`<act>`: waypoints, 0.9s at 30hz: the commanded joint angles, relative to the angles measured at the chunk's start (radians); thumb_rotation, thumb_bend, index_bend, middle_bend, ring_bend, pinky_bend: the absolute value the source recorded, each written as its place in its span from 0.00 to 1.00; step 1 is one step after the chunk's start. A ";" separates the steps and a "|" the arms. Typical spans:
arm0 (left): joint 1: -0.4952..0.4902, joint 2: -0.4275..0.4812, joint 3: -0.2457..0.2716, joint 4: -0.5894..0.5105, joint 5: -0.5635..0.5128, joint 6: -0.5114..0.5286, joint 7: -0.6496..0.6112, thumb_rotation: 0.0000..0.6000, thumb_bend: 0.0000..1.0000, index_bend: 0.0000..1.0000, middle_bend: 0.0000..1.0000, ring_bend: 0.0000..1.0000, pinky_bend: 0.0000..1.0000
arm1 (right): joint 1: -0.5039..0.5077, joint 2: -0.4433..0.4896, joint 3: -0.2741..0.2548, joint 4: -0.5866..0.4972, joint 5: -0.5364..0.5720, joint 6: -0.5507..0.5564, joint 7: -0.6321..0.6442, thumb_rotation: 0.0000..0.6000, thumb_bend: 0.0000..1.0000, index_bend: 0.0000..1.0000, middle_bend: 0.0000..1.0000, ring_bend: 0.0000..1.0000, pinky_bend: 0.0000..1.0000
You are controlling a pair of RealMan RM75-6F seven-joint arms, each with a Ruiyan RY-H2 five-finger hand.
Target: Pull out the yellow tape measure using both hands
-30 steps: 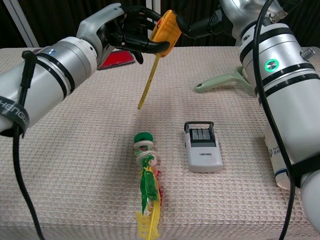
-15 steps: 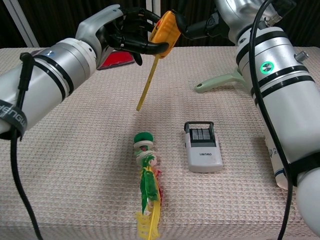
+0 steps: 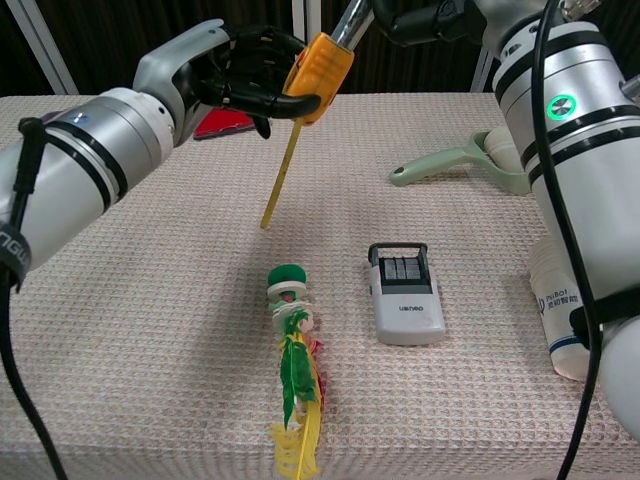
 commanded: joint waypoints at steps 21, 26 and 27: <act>0.210 0.185 0.256 0.350 0.324 0.019 -0.584 1.00 0.36 0.64 0.60 0.50 0.60 | -0.166 0.279 0.103 -0.193 0.005 0.191 0.152 1.00 0.58 0.72 0.22 0.00 0.00; 0.224 0.207 0.266 0.381 0.349 0.038 -0.665 1.00 0.36 0.64 0.60 0.50 0.60 | -0.185 0.297 0.107 -0.197 0.021 0.205 0.214 1.00 0.59 0.72 0.22 0.00 0.00; 0.225 0.209 0.268 0.382 0.353 0.040 -0.669 1.00 0.36 0.64 0.60 0.50 0.60 | -0.185 0.299 0.109 -0.197 0.020 0.208 0.219 1.00 0.59 0.72 0.22 0.00 0.00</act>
